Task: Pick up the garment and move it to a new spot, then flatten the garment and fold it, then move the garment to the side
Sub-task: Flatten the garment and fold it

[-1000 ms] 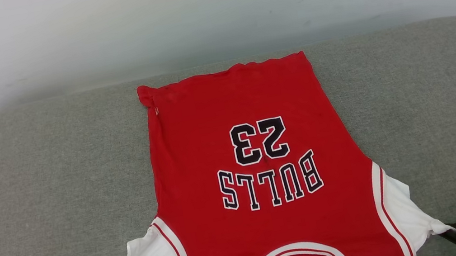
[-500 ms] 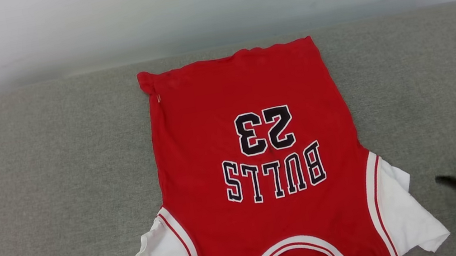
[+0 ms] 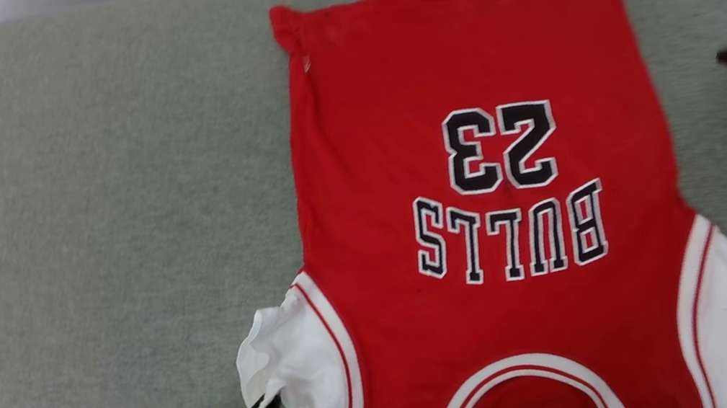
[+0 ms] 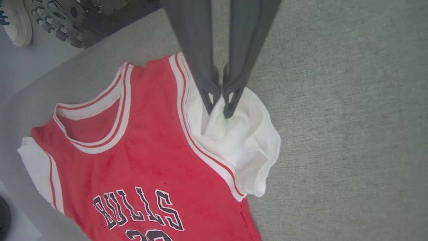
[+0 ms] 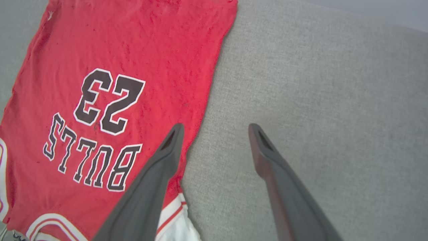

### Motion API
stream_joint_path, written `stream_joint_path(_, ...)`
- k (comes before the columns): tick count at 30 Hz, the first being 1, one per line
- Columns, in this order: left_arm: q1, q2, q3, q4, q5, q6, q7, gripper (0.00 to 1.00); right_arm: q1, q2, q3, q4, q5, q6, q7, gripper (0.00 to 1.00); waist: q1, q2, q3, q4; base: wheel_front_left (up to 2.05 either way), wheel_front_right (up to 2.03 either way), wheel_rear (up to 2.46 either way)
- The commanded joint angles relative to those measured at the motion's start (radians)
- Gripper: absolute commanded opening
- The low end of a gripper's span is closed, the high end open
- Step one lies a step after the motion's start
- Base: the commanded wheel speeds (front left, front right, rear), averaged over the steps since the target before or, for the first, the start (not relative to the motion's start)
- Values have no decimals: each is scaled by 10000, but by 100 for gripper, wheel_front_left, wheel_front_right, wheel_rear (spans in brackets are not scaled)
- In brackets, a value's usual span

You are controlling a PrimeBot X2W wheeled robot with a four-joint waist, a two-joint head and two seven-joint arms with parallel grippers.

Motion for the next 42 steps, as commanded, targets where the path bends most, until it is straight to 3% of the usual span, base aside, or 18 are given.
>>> stream_joint_path(1, -191, -31, -36, -97, 84, -4, 30, 0, -340, 118, -179, 101, -236, -3, 136, 100, -1, 0, 798, 727, 0, 0, 0)
stream_joint_path(7, -952, -322, -366, -713, 536, -189, 276, 0, -2457, 1154, -1858, 910, -2930, -2, 1517, 100, -1, 0, 1952, 1785, 0, 0, 0)
stream_joint_path(15, -1517, -764, -676, -929, 825, -417, 250, 0, -3797, 1656, -2872, 1473, -5138, -3, 2051, 100, -1, 0, 2744, 2581, 0, 0, 0)
stream_joint_path(25, -1807, -1130, -867, -811, 847, -671, 37, 0, -4163, 1584, -3489, 1649, -6499, -3, 2475, 100, -1, 0, 3420, 3115, 0, 0, 0)
stream_joint_path(33, -1996, -1360, -959, -566, 817, -788, -98, 0, -3454, 1738, -3262, 1585, -6320, -2, 2702, 100, -1, 0, 3654, 3244, 0, 0, 0)
stream_joint_path(34, -2004, -1372, -970, -526, 816, -802, -100, 0, -3367, 1730, -3291, 1621, -6339, -2, 2787, 67, -1, 0, 3654, 3251, 0, 0, 0)
stream_joint_path(35, -2018, -1383, -981, -486, 823, -800, -100, 0, -3278, 1685, -3275, 1613, -6360, -2, 2859, 27, -1, 0, 3644, 3255, 0, 0, 0)
stream_joint_path(36, -2039, -1395, -986, -450, 816, -809, -100, 0, -3226, 1628, -3249, 1576, -6373, -2, 2851, 0, -1, 0, 3625, 3252, 0, 0, 0)
stream_joint_path(42, -1989, -1344, -934, -287, 747, -767, -147, 0, -3027, 1696, -3451, 1544, -6268, -3, 2722, 0, -1, 0, 3187, 3027, 0, 0, 0)
